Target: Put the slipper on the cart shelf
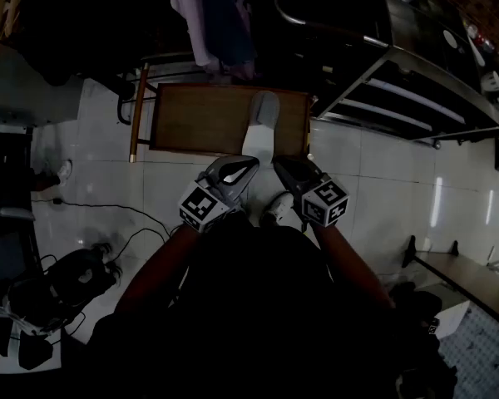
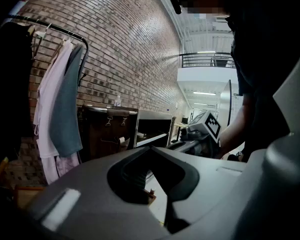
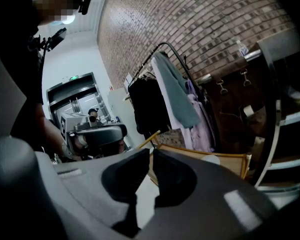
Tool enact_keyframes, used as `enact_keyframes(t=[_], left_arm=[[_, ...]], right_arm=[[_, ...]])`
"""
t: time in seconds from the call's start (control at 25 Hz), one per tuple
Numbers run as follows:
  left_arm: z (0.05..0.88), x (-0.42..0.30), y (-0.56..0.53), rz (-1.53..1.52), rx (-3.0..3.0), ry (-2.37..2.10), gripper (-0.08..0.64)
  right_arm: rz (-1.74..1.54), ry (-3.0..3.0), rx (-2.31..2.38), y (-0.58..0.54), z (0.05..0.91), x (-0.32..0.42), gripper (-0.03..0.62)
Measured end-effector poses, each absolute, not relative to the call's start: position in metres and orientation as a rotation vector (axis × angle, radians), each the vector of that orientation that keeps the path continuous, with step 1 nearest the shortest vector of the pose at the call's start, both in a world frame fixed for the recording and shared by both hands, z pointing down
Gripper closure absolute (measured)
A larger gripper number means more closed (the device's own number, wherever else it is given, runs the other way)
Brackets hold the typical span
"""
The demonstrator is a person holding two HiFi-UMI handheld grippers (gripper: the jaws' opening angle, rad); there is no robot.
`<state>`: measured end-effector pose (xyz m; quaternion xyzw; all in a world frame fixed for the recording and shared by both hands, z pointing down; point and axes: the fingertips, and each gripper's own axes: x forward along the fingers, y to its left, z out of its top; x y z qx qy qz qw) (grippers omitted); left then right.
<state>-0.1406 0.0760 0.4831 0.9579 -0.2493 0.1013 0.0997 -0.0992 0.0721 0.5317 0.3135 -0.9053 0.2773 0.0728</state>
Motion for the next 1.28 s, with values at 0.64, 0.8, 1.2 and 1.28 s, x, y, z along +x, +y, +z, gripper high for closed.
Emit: enact_keyframes(t=[0.64, 0.8, 1.2, 1.28], left_arm=[[0.543, -0.150, 0.033, 0.359, 2.835, -0.559, 0.560], [0.547, -0.146, 0.020, 0.343, 2.810, -0.502, 0.560], [0.569, -0.152, 0.000, 0.372, 2.791, -0.453, 0.560], [0.572, -0.156, -0.001, 0.378, 2.781, -0.461, 0.560]], right_arm=[[1.563, -2.218, 1.051, 0.023, 0.724, -0.104, 0.377], [1.670, -2.089, 1.079, 0.016, 0.774, -0.098, 0.351], [1.824, -1.972, 0.986, 0.011, 0.827, -0.116, 0.350], [1.841, -1.959, 0.974, 0.010, 0.832, -0.121, 0.350]])
